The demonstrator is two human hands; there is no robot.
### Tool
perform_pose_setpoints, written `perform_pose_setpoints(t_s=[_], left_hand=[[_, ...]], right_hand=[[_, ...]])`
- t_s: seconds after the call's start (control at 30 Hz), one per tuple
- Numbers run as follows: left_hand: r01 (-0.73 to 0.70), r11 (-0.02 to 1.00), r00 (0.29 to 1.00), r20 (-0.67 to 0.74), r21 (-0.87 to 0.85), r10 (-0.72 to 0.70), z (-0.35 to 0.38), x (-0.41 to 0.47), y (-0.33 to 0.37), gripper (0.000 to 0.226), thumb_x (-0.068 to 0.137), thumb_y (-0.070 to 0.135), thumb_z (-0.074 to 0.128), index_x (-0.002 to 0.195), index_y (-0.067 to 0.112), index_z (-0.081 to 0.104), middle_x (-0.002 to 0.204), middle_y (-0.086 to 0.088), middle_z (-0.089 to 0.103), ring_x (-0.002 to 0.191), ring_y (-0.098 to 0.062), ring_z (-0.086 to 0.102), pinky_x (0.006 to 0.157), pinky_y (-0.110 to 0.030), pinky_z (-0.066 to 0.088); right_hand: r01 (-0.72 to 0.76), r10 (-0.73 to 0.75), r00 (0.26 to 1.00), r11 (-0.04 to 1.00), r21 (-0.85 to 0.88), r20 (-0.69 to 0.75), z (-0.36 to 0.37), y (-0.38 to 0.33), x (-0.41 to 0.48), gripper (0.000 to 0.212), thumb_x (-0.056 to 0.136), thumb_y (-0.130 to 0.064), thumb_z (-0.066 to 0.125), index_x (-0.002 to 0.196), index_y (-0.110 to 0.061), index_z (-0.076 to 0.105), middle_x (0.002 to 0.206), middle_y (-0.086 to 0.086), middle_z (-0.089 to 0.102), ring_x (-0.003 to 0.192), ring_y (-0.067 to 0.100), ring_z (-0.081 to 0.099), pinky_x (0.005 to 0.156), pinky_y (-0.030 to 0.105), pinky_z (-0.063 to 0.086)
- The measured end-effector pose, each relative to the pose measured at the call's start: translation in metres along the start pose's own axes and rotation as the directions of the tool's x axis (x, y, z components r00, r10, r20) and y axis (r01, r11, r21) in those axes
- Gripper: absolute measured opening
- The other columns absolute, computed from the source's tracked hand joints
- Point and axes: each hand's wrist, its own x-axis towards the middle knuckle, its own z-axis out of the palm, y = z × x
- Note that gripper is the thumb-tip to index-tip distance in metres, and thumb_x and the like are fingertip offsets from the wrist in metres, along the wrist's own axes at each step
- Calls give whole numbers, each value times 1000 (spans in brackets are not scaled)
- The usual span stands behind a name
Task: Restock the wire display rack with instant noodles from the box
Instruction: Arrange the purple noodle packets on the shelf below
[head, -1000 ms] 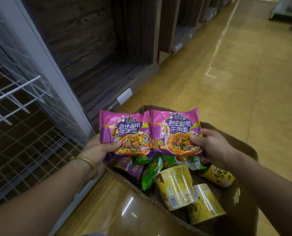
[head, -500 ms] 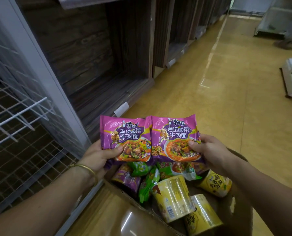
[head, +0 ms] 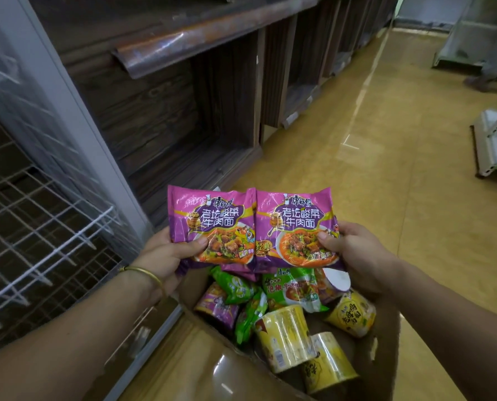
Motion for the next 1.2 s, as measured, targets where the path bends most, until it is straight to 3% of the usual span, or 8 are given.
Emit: perform_pose_setpoints(t_s=[0.13,0.27,0.33,0.43,0.6,0.8,1.07,1.2], left_hand=[[13,1000,1000,-11,0,-13,17,-33,47,39,83,-12,60,120,-2,59,107,-21,70,79,-26,73,67,-40,62],[16,1000,1000,-15,24,-16,37,-74,97,33,85,-12,60,114,3,61,100,-16,73,81,-26,73,70,-41,62],[20,999,999,-35,35,-19,45,-96,122,33,84,-10,63,113,6,61,103,-16,73,88,-29,73,75,-41,62],[22,999,999,-43,31,-21,57,-129,159,34,84,-9,63,114,7,62,106,-16,73,92,-30,72,76,-43,61],[23,999,998,-65,36,-21,81,-186,217,31,85,-10,62,112,6,62,104,-15,74,88,-29,73,76,-43,61],[29,1000,989,-145,2,-29,91,-240,267,30,84,-8,65,111,4,62,111,-20,71,106,-41,66,96,-55,52],[-55,997,971,-236,-62,39,76,-298,318,32,83,-10,66,111,5,62,105,-14,74,94,-30,72,74,-39,61],[-85,991,951,-306,-106,49,61,-327,328,36,78,-9,68,111,5,64,108,-16,73,98,-34,70,85,-48,56]], right_hand=[[3,-2,1000,1000,21,-9,-7,-47,-38,19,96,-10,61,113,-3,62,99,18,75,92,35,73,87,51,57],[-3,3,1000,999,38,-6,-16,-97,-81,13,97,-8,59,109,-4,61,83,10,77,73,25,76,55,32,58],[-7,7,1000,998,62,0,-20,-123,-101,11,97,-7,58,108,-4,61,80,10,77,70,23,75,51,28,57],[3,-3,1000,999,44,-1,-26,-160,-131,10,97,-7,59,107,-5,62,85,11,77,74,24,76,56,32,59],[22,-21,1000,998,-58,17,-37,-218,-174,14,95,-12,63,108,-10,65,95,9,77,90,29,74,88,48,57],[39,-33,997,995,-89,71,-35,-278,-208,10,95,-9,62,104,-10,64,85,8,77,78,24,75,73,38,56],[72,-51,976,993,-96,210,-5,-344,-241,9,96,-7,59,101,-13,63,79,6,76,75,23,72,68,35,53],[94,-59,957,989,-111,283,20,-363,-252,15,95,-5,58,108,-11,63,90,12,76,81,28,72,73,37,54]])
